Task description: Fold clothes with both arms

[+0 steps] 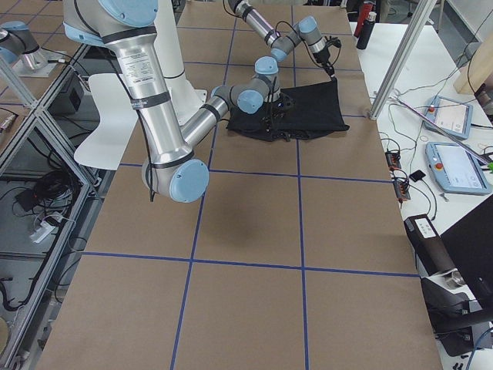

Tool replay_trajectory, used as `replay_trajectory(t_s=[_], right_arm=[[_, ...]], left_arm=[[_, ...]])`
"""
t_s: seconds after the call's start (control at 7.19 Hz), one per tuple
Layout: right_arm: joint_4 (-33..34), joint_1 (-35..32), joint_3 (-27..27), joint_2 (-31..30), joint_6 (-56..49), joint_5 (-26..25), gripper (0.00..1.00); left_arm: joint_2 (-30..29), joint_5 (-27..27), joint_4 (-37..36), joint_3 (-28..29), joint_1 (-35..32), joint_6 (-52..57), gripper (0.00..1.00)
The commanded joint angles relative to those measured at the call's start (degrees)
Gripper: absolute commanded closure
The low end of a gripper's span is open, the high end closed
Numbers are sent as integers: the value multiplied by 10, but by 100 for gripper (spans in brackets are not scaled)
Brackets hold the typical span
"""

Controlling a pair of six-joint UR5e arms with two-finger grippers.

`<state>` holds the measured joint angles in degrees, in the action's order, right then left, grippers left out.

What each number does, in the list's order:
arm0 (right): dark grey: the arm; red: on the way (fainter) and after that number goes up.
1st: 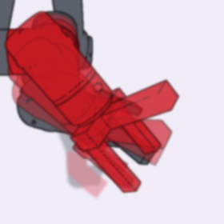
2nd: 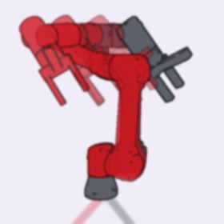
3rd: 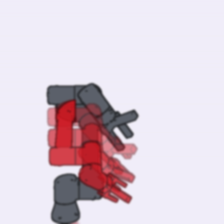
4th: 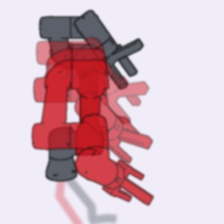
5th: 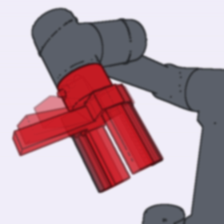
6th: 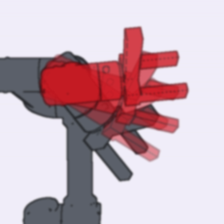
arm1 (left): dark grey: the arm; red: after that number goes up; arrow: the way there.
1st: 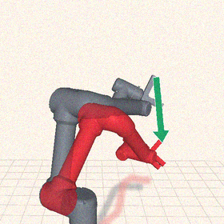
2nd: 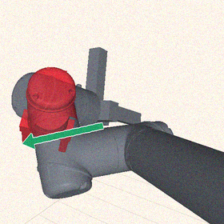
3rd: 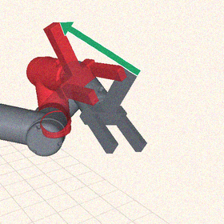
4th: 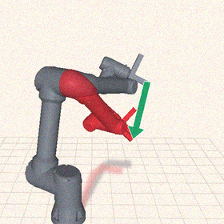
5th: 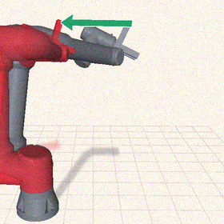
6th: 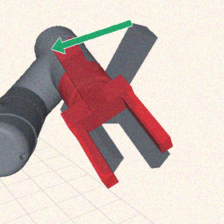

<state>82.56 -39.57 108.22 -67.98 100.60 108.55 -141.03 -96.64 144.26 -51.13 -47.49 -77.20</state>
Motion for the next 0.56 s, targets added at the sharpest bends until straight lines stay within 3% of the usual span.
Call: replay_trajectory(t_s=[0.0,0.28,0.42], right_arm=[[0,32,-3,26,3,-35,0],[1,67,-4,41,-1,-38,0],[3,104,-4,45,-34,-58,16]], left_arm=[[-10,-2,13,19,-1,23,32],[41,-30,8,-56,-2,25,32],[84,-54,5,-111,-2,25,33]])
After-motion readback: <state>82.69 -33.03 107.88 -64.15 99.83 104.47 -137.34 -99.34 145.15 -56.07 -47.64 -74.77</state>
